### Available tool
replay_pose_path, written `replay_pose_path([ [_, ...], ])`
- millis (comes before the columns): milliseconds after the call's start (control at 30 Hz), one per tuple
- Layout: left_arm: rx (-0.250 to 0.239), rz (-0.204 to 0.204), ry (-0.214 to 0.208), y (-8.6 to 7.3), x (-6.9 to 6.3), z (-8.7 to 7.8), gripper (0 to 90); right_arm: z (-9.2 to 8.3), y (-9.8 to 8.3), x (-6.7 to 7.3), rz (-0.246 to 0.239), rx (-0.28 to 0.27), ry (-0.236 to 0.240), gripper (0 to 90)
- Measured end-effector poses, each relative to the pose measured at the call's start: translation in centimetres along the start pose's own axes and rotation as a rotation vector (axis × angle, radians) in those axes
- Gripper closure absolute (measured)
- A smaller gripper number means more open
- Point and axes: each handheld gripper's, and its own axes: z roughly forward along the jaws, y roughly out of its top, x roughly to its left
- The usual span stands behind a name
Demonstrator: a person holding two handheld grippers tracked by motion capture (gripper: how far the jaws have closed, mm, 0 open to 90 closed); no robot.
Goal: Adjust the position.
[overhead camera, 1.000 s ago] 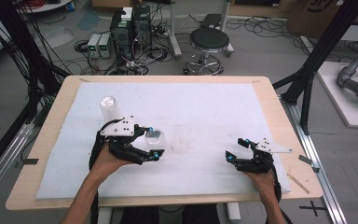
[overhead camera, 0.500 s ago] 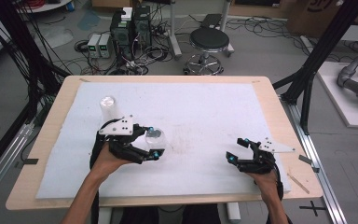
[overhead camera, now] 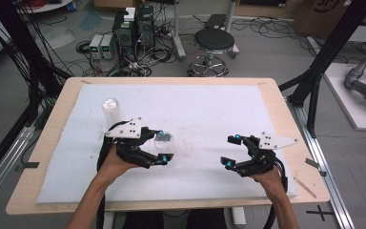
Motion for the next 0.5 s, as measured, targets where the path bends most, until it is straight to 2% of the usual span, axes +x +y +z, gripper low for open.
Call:
replay_pose_path([
  [267,-0.016,0.016,-0.037,1.1,-0.7,1.7,34.8,3.2,1.6,1.4,-0.040,0.027,0.132,17.1],
  [367,-0.022,0.017,-0.049,1.3,-0.8,2.1,34.8,4.1,1.9,1.8,-0.051,0.035,0.151,17.1],
  [500,-0.023,0.026,-0.065,1.6,-1.2,2.7,34.8,5.9,2.6,2.7,-0.079,0.043,0.205,17.1],
])
